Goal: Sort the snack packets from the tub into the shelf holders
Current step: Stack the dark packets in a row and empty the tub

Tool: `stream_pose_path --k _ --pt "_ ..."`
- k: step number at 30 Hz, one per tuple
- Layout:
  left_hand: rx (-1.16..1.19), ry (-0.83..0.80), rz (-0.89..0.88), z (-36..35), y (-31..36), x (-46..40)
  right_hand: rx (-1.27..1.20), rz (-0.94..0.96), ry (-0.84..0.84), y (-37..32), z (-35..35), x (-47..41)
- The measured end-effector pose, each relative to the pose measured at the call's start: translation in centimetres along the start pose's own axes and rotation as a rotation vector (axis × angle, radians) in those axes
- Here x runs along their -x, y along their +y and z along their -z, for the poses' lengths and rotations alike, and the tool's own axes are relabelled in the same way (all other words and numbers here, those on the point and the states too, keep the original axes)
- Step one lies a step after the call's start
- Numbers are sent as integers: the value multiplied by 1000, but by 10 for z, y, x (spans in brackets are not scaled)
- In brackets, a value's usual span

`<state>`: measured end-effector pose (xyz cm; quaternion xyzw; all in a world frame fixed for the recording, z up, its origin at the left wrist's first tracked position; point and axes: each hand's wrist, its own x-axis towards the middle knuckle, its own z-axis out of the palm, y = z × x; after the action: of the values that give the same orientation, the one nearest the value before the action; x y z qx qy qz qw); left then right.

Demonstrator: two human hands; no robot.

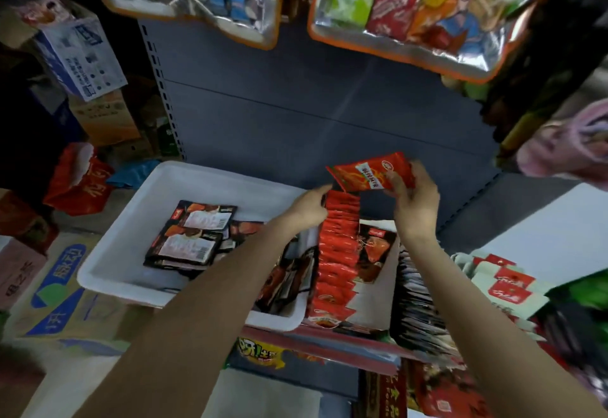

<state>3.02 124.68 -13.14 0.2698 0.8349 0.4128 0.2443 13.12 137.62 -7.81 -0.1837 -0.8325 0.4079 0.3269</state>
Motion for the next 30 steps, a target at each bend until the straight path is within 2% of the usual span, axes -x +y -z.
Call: stream_pose_path --k 3,6,11,19,25,30 --pt "-111 44 -20 -2 -4 -4 73 41 -37 4 3 -4" --pt "-271 70 -81 0 -14 1 175 69 -154 8 1 -10" --pt "-309 10 -101 2 -28 11 334 39 -383 13 -10 -14" --pt "-328 11 -114 6 -28 16 466 56 -340 20 -15 -30" --pt "-282 -27 -112 2 -23 14 532 27 -572 29 -26 -21" --pt "-198 -51 -76 4 -24 17 515 30 -420 32 -35 -13"
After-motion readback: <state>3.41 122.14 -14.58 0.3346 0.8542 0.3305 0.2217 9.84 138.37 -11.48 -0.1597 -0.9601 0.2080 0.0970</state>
